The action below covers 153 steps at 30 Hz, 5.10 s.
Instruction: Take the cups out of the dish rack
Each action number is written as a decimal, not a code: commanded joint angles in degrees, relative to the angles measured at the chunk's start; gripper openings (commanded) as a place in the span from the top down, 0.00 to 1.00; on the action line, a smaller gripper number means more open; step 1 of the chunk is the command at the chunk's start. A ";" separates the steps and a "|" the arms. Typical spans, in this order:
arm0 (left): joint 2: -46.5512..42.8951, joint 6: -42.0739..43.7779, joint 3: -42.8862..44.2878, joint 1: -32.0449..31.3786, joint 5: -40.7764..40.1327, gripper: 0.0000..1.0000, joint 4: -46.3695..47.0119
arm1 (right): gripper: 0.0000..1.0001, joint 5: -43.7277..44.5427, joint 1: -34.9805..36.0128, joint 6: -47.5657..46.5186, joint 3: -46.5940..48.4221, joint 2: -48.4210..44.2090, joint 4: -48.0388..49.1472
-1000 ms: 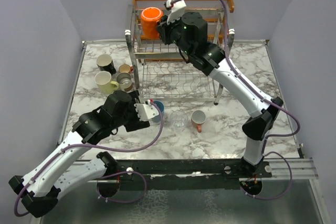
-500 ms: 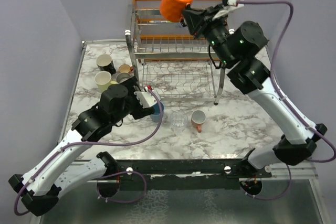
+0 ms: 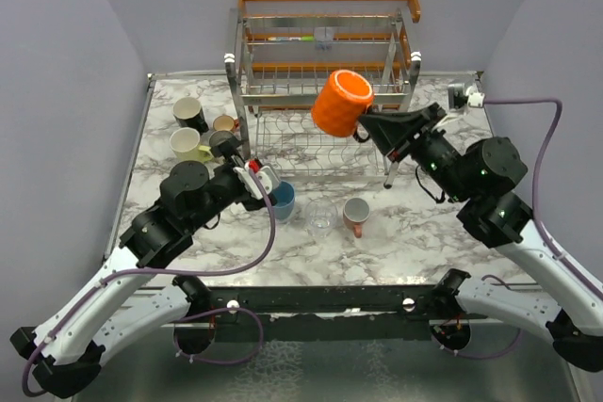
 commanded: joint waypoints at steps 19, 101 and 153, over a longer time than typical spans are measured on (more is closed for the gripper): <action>1.16 5.53 -7.20 -0.19 21.99 0.09 1.01 | 0.99 -10.32 0.09 39.67 -35.44 -1.37 36.54; 31.71 8.59 -4.32 2.88 12.67 1.00 -17.49 | 0.00 28.75 4.49 18.57 -28.09 -8.86 -23.19; 9.37 -4.63 -26.31 49.66 20.70 0.07 21.00 | 0.04 48.06 -6.63 15.39 -46.01 -10.73 -2.23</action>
